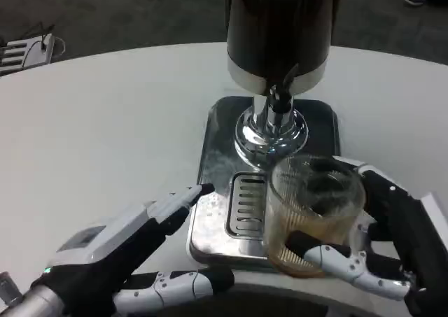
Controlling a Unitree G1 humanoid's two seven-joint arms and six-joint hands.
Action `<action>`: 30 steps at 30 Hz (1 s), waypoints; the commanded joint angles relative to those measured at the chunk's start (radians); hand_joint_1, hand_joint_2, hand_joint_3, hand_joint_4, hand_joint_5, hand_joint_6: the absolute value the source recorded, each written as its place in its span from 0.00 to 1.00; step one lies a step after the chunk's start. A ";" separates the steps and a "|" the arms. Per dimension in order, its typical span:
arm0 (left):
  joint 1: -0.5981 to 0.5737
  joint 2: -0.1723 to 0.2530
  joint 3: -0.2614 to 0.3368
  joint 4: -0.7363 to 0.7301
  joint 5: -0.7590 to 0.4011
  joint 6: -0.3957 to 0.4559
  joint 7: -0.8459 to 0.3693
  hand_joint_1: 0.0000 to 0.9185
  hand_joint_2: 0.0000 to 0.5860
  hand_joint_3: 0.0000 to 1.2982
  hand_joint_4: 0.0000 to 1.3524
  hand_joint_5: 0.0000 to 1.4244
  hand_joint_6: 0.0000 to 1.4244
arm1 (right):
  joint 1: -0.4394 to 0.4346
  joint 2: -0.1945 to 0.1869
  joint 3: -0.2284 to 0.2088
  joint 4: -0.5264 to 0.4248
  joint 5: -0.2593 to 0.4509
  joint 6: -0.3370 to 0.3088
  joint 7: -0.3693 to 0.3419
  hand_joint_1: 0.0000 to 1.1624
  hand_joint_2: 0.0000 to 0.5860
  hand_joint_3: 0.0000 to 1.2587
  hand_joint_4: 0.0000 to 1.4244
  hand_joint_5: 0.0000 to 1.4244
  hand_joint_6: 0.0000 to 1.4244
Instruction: Grasp the cup under the faucet to collect the drink, then remove the cup.
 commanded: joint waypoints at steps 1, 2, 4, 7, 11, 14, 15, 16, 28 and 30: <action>0.009 0.000 -0.012 -0.026 0.003 -0.018 0.007 0.00 0.18 0.02 0.00 0.00 0.01 | 0.067 -0.041 -0.048 -0.107 0.046 -0.051 0.046 0.80 0.53 0.93 0.99 1.00 1.00; 0.010 -0.001 -0.012 -0.029 0.002 -0.019 0.006 0.00 0.18 0.02 0.00 0.00 0.01 | 0.079 -0.049 -0.057 -0.123 0.052 -0.054 0.055 0.80 0.53 0.93 0.99 1.00 1.00; 0.011 0.001 -0.013 -0.038 0.000 -0.026 0.002 0.00 0.18 0.02 0.00 0.00 0.01 | 0.103 -0.069 -0.078 -0.152 0.064 -0.065 0.075 0.80 0.53 0.93 0.99 1.00 1.00; 0.014 0.007 -0.016 -0.055 -0.003 -0.038 -0.008 0.00 0.18 0.02 0.00 0.00 0.01 | 0.129 -0.090 -0.106 -0.183 0.082 -0.079 0.099 0.80 0.53 0.93 0.99 1.00 1.00; 0.036 0.018 -0.018 -0.095 -0.009 -0.057 -0.026 0.00 0.18 0.02 0.00 0.00 0.01 | 0.168 -0.108 -0.144 -0.220 0.110 -0.089 0.127 0.80 0.53 0.93 0.99 1.00 1.00; 0.055 0.017 -0.014 -0.120 -0.012 -0.061 -0.033 0.00 0.18 0.02 0.00 0.00 0.00 | 0.196 -0.118 -0.167 -0.243 0.128 -0.098 0.147 0.80 0.53 0.93 0.99 1.00 1.00; 0.064 0.016 -0.011 -0.130 -0.012 -0.061 -0.034 0.00 0.18 0.02 0.00 0.00 0.00 | 0.204 -0.122 -0.174 -0.250 0.132 -0.100 0.153 0.80 0.53 0.93 0.99 1.00 1.00; 0.077 0.015 -0.009 -0.145 -0.014 -0.062 -0.036 0.00 0.18 0.02 0.00 0.00 0.00 | 0.208 -0.123 -0.179 -0.254 0.136 -0.101 0.157 0.80 0.53 0.93 0.99 1.00 1.00; 0.147 0.010 0.013 -0.214 -0.008 -0.062 -0.034 0.00 0.18 0.01 0.00 0.00 0.00 | 0.222 -0.130 -0.212 -0.287 0.153 -0.122 0.197 0.80 0.53 0.93 1.00 1.00 1.00; 0.151 0.010 0.017 -0.218 -0.007 -0.061 -0.032 0.00 0.18 0.01 0.00 0.00 0.00 | 0.225 -0.131 -0.216 -0.291 0.154 -0.124 0.202 0.80 0.53 0.93 1.00 1.00 1.00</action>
